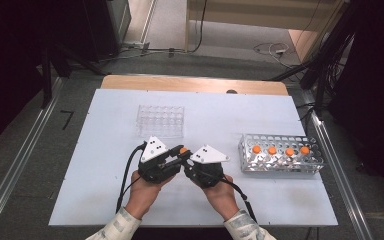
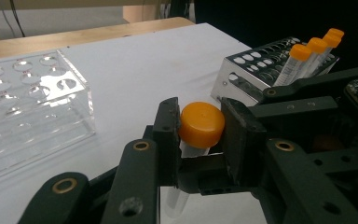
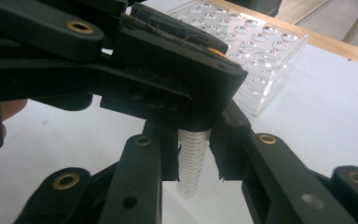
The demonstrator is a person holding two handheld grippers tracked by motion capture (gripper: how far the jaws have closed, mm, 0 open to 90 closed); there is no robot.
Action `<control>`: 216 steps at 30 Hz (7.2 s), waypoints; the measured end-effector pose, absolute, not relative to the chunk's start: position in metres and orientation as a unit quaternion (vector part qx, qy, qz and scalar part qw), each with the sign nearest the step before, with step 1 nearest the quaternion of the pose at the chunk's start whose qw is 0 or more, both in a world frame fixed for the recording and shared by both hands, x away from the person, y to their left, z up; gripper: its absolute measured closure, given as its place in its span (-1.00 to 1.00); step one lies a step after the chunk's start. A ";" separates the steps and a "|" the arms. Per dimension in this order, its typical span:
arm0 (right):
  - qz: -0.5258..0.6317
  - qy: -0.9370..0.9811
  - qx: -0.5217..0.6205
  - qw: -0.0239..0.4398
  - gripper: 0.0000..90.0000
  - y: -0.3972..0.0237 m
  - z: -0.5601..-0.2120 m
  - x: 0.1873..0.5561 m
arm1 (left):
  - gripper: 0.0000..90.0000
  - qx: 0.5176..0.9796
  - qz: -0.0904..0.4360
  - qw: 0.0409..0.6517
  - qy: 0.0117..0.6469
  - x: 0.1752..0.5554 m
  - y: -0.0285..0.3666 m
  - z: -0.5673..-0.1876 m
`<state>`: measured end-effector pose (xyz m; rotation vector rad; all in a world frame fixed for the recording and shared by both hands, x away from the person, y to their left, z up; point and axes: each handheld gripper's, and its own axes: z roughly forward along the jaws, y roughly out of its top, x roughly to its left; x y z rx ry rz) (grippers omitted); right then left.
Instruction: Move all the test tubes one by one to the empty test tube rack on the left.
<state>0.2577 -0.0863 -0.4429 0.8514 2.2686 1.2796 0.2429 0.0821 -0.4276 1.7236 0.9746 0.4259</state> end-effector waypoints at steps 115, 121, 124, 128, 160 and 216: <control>0.438 0.782 0.395 0.203 -0.36 -0.266 -0.457 0.201 | 0.48 0.681 0.284 0.458 0.496 0.364 0.102 -0.436; 0.437 0.782 0.395 0.203 -0.36 -0.266 -0.457 0.201 | 0.29 0.681 0.280 0.462 0.495 0.364 0.103 -0.435; 0.438 0.781 0.396 0.204 -0.36 -0.266 -0.456 0.200 | 0.07 0.676 0.270 0.470 0.500 0.361 0.104 -0.432; 0.440 0.776 0.401 0.207 -0.35 -0.269 -0.455 0.200 | -0.15 0.674 0.261 0.478 0.499 0.353 0.106 -0.424; 0.409 0.702 0.502 0.297 -0.29 -0.330 -0.450 0.211 | -0.49 0.667 0.257 0.488 0.501 0.248 0.149 -0.447; 0.417 0.628 0.535 0.382 0.59 -0.360 -0.425 0.255 | -0.54 0.673 0.251 0.482 0.501 0.242 0.150 -0.459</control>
